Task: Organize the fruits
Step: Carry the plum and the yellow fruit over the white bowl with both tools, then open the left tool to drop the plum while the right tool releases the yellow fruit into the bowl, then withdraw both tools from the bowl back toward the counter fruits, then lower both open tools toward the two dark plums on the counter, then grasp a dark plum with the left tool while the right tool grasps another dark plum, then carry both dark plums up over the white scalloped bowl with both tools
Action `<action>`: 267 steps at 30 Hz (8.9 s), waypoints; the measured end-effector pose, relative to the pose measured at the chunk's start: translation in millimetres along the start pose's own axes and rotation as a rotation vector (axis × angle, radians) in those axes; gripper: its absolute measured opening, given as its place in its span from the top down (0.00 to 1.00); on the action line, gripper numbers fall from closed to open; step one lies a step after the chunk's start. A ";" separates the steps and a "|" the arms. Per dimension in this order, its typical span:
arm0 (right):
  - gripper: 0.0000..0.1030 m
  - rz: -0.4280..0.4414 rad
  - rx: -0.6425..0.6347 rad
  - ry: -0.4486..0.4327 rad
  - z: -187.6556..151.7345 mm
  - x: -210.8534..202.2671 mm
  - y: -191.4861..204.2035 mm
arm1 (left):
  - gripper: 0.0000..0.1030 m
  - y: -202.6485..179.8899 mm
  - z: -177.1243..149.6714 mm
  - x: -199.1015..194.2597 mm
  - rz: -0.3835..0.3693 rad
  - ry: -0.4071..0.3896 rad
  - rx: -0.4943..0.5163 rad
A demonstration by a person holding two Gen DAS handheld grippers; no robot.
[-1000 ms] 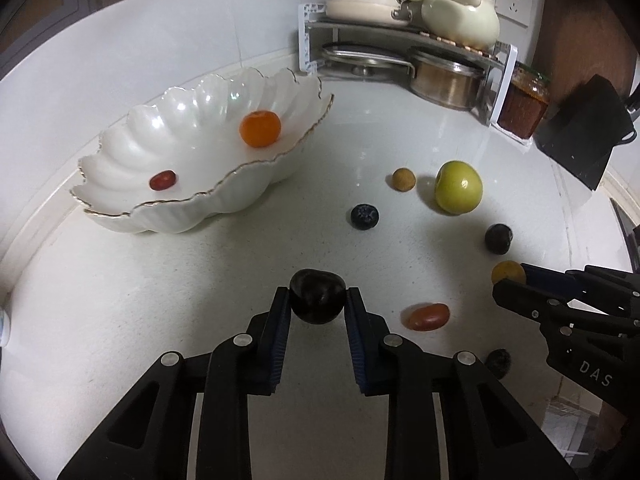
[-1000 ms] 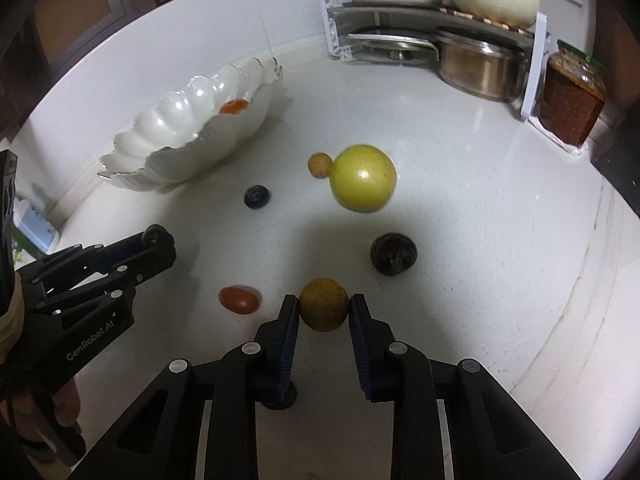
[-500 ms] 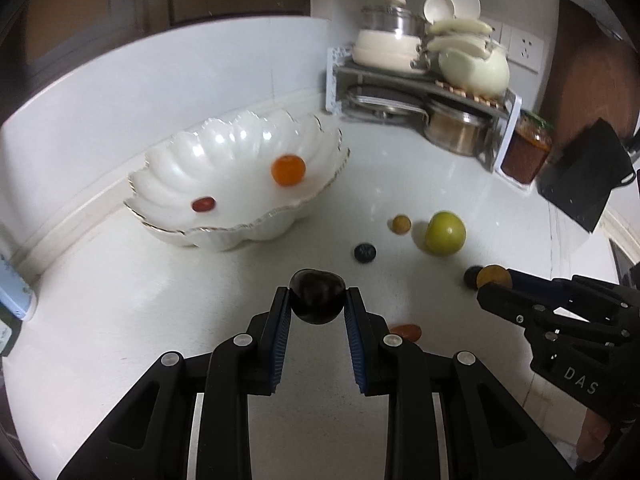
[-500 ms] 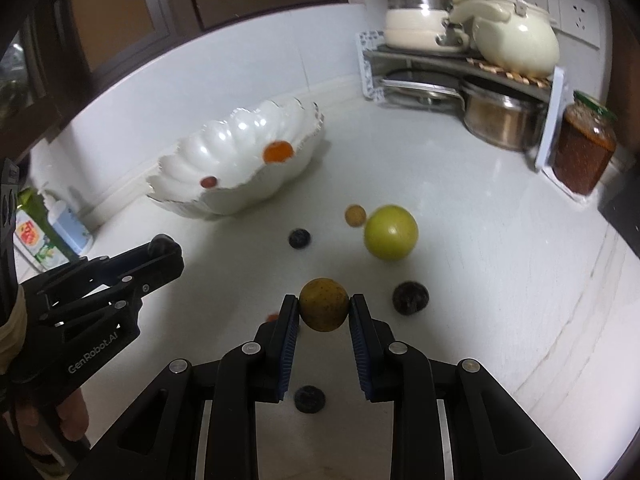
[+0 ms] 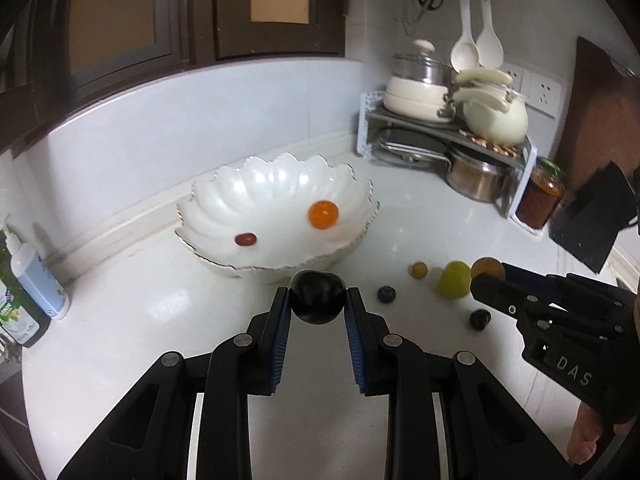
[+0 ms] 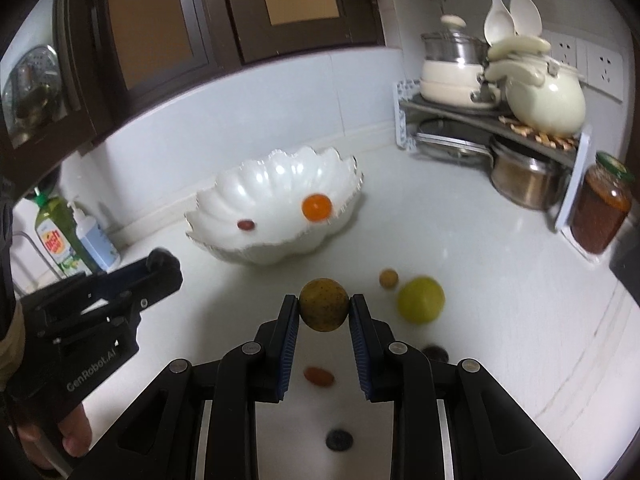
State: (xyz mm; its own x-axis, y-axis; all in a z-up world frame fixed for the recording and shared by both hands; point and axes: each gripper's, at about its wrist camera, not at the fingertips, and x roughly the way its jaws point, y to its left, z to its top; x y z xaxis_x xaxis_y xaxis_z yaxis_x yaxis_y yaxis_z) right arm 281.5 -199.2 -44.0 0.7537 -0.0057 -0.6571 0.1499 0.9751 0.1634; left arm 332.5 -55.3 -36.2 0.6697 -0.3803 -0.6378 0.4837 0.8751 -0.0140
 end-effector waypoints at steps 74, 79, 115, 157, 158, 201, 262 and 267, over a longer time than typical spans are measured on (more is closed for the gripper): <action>0.62 0.030 -0.143 0.164 101.0 135.3 30.3 | 0.47 80.7 65.6 100.9 0.171 0.146 -0.083; 0.62 0.044 -0.138 0.124 101.1 110.7 28.7 | 0.47 68.9 67.4 73.5 0.188 0.095 -0.064; 0.62 0.006 -0.070 0.004 52.1 -28.4 -59.2 | 0.46 -58.4 35.7 -16.8 0.091 -0.008 0.012; 0.62 0.084 -0.183 0.173 -26.5 6.7 -101.5 | 0.47 -121.5 -79.0 2.1 0.129 0.106 -0.077; 0.62 0.081 -0.185 0.176 -27.7 7.8 -101.7 | 0.47 -122.1 -81.9 3.3 0.130 0.110 -0.080; 0.63 0.078 -0.214 0.275 -47.8 73.5 -105.2 | 0.78 -133.8 -112.8 52.7 0.073 0.194 -0.119; 0.70 0.101 -0.151 0.005 55.3 17.7 3.6 | 0.78 3.0 16.6 -18.3 0.107 -0.126 -0.116; 0.70 0.100 -0.147 -0.010 72.2 28.9 19.8 | 0.78 20.5 30.9 -14.0 0.109 -0.136 -0.114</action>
State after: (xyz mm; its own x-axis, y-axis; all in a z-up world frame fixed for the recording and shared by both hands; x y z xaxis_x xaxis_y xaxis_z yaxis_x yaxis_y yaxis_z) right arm 352.5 -196.1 -6.6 0.7669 0.0918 -0.6352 -0.0208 0.9928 0.1184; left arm 350.4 -41.3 -3.8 0.7881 -0.3114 -0.5310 0.3422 0.9387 -0.0425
